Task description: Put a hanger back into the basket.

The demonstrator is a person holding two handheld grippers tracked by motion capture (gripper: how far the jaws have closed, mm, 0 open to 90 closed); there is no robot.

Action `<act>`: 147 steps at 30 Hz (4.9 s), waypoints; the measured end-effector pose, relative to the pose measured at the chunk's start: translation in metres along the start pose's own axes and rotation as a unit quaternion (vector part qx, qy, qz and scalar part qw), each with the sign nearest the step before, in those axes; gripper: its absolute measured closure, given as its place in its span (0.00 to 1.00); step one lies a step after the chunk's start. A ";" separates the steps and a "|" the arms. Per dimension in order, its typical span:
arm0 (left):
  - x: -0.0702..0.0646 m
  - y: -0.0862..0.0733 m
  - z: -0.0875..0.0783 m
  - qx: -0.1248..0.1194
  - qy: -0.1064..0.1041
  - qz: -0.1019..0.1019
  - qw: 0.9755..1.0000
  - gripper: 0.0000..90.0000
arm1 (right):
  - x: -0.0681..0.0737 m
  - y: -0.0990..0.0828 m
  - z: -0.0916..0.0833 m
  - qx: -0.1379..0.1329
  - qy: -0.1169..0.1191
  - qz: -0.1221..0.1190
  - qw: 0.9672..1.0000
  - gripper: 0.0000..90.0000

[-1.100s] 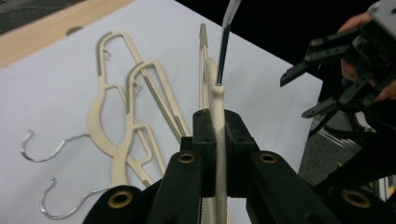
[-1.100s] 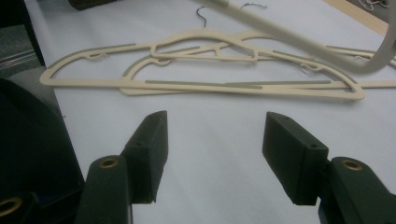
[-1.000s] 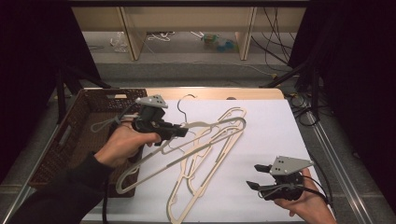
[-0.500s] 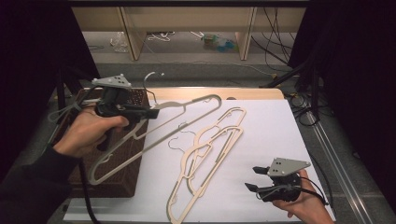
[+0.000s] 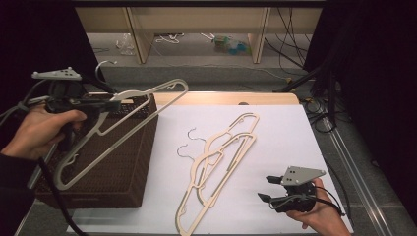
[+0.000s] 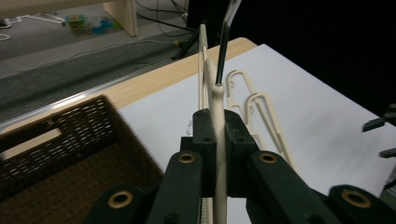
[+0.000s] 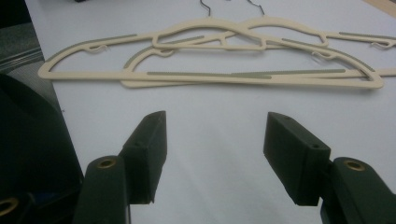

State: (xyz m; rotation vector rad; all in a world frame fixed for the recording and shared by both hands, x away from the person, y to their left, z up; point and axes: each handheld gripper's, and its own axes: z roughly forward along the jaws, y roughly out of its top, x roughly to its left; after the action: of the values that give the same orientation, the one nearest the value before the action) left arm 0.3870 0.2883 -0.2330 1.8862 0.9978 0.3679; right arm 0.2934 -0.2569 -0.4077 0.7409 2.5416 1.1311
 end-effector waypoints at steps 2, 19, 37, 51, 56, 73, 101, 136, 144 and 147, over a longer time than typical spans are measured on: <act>0.018 -0.006 -0.008 0.002 0.013 -0.007 1.000 0.95 | -0.001 0.000 0.001 0.002 0.001 0.001 1.000 0.45; 0.078 -0.042 -0.013 0.019 0.056 -0.013 0.998 0.95 | -0.001 -0.001 0.002 0.004 0.005 0.003 1.000 0.45; 0.108 -0.060 0.004 0.026 0.064 -0.032 0.997 0.95 | -0.001 -0.001 0.003 0.005 0.008 0.000 1.000 0.45; 0.115 -0.079 0.029 0.061 0.059 -0.038 0.996 0.95 | -0.001 -0.002 0.005 0.008 0.010 0.003 1.000 0.45; 0.120 -0.088 0.037 0.072 0.056 -0.056 0.994 0.95 | -0.001 -0.002 0.005 0.010 0.009 0.005 1.000 0.45; 0.130 -0.111 0.056 0.131 0.087 -0.062 0.986 0.94 | 0.000 -0.003 0.008 0.012 0.012 0.002 1.000 0.45; 0.134 -0.123 0.040 0.117 0.205 -0.092 0.967 0.56 | 0.000 -0.005 0.010 0.011 0.013 0.007 1.000 0.44; -0.137 -0.126 0.093 0.017 -0.072 0.042 0.996 0.31 | -0.016 0.006 0.041 0.015 -0.055 0.125 0.991 0.29; -0.152 -0.139 0.116 0.038 -0.074 0.051 0.995 0.30 | -0.019 0.011 0.049 0.020 -0.057 0.131 0.990 0.28; -0.156 -0.148 0.128 0.056 -0.074 0.043 0.995 0.30 | -0.021 0.011 0.052 0.020 -0.062 0.116 0.991 0.28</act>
State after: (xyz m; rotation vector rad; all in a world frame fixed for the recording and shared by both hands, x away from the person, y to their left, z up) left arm 0.2966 0.1259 -0.4006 2.0315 0.8551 0.2214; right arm 0.3366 -0.2301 -0.4332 1.1059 2.4293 1.0662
